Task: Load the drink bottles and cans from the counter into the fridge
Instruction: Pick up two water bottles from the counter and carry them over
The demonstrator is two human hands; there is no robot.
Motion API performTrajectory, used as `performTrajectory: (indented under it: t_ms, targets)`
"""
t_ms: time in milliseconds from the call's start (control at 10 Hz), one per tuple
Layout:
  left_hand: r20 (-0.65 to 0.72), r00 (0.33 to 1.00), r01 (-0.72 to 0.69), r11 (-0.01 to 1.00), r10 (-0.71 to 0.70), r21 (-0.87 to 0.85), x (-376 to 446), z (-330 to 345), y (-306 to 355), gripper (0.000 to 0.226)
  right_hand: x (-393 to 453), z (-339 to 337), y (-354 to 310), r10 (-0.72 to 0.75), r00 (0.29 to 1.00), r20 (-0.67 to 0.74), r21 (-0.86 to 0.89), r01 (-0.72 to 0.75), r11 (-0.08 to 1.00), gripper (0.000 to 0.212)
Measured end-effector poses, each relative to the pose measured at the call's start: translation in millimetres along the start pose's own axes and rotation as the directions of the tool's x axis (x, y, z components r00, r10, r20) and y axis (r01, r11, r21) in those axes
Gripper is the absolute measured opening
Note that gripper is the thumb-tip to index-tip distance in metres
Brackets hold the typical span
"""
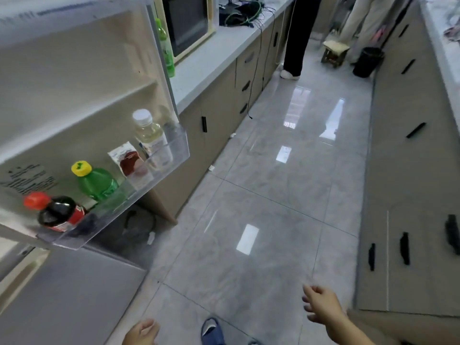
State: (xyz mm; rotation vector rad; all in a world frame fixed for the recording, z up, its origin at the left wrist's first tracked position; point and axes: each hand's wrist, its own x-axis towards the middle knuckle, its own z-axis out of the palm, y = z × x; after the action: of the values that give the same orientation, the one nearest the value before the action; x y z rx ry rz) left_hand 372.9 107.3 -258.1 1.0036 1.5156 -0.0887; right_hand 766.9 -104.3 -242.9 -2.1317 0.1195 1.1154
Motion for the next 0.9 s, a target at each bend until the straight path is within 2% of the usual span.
performTrajectory:
  t_ms: [100,200,300,400,500,600,800,900]
  targets:
    - [0.069,0.995,0.074,0.997,-0.072,-0.026,22,-5,-2,0.027,-6,-7,10,0.046,0.998,-0.031,0.024,-0.045,0.999,0.023]
    - [0.040,0.993,0.118,0.988,-0.115,-0.098,28,0,2,0.022,-6,-15,25,0.090,0.992,-0.089,0.046,-0.086,0.995,0.023]
    - [0.044,0.987,0.155,0.985,-0.152,-0.077,44,-3,30,0.015,-6,-20,42,0.159,0.979,-0.131,0.080,-0.149,0.986,0.022]
    - [0.004,0.993,0.121,0.989,-0.121,-0.083,64,8,75,0.016,-1,-27,57,0.241,0.959,-0.150,0.120,-0.225,0.967,0.021]
    - [-0.041,0.999,0.015,1.000,-0.016,-0.023,77,33,128,0.005,12,-38,69,0.316,0.934,-0.166,0.145,-0.294,0.945,0.022]
    - [-0.029,0.999,-0.016,1.000,0.015,-0.018,98,58,173,0.012,35,-49,72,0.383,0.906,-0.179,0.172,-0.355,0.919,0.022]
    - [-0.106,0.994,-0.009,1.000,0.008,-0.010,114,101,240,0.019,105,-86,14,0.442,0.885,-0.146,0.121,-0.427,0.896,0.023]
    - [-0.131,0.991,0.021,1.000,-0.022,-0.010,116,121,265,0.018,147,-103,-52,0.363,0.928,-0.088,0.022,-0.363,0.932,0.022]
